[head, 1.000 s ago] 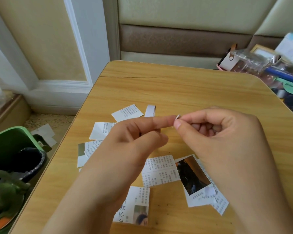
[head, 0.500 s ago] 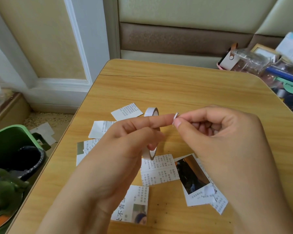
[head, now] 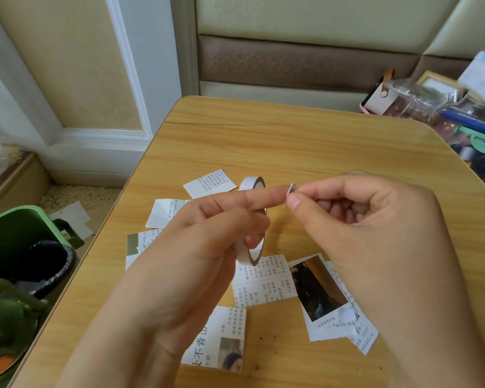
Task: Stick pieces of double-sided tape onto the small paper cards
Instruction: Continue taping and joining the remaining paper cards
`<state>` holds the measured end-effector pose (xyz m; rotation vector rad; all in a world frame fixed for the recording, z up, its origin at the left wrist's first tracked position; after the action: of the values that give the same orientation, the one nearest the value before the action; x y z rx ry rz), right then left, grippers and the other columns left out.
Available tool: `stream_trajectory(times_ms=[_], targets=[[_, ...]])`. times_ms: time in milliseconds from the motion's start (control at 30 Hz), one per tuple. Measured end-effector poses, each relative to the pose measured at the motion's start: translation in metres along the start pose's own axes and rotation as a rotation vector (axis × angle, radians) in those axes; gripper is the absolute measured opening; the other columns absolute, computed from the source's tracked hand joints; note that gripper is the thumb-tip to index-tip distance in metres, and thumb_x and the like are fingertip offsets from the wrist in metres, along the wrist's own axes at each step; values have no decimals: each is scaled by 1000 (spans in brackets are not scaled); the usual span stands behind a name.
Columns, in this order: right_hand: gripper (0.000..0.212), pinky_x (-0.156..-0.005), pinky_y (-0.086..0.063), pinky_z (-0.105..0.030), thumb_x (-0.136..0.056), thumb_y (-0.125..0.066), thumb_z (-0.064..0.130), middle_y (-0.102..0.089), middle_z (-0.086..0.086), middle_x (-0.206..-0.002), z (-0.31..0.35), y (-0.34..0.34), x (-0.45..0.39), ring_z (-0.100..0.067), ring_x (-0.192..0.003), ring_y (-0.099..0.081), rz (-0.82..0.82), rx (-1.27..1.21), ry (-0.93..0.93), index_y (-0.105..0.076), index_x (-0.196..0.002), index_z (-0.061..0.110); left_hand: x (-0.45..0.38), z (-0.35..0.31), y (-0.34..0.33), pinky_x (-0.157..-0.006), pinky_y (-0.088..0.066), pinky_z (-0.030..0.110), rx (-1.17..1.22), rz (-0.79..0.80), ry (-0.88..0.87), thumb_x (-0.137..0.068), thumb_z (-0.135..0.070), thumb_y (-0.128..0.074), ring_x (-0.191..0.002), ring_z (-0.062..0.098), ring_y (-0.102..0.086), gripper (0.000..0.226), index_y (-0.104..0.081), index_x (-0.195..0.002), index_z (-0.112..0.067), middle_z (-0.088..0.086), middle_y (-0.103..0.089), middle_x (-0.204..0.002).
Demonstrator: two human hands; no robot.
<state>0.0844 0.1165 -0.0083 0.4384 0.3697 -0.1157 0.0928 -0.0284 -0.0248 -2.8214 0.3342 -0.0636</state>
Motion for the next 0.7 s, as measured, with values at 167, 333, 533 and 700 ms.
stream_trajectory(times_ms=[167,333,533,700], targets=[[5,-52,-40,-12,-67,-72,33,-60,6,-65,0,-1,0,-8,-57,-52,-5,46,17,-72,-70,37,3,-2,-2,-74,-31,27,-74,-35,-18,-67,-15,-56,-62,5,-40,33,-79,-88,-27,-5,-44,-61],[3,-51,-38,-12,-67,-70,31,-60,6,-63,-2,-1,0,-10,-56,-52,-10,58,22,-72,-67,33,2,-1,-2,-73,-31,26,-87,-45,-20,-65,-14,-58,-60,4,-42,33,-79,-88,-27,-8,-48,-59],[5,-51,-38,-11,-69,-71,29,-59,6,-62,0,0,1,-7,-56,-51,-10,44,49,-72,-65,33,1,-1,0,-69,-31,27,-45,-16,-32,-56,-14,-63,-62,6,-40,34,-79,-84,-25,-4,-42,-63],[7,-52,-38,-11,-69,-70,29,-60,8,-63,0,0,0,-7,-57,-51,-13,50,65,-71,-64,33,0,1,2,-70,-31,27,-3,9,-4,-68,-10,-54,-63,8,-41,35,-79,-91,-19,-2,-41,-63]])
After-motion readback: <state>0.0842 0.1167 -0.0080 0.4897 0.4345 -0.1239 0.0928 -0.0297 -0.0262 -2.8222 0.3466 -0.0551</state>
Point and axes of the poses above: each hand's wrist, its own x-axis away from the middle knuckle, its own y-axis out of the back of the hand, z = x × y, the point moved 2 cm from there along -x, towards the middle knuckle
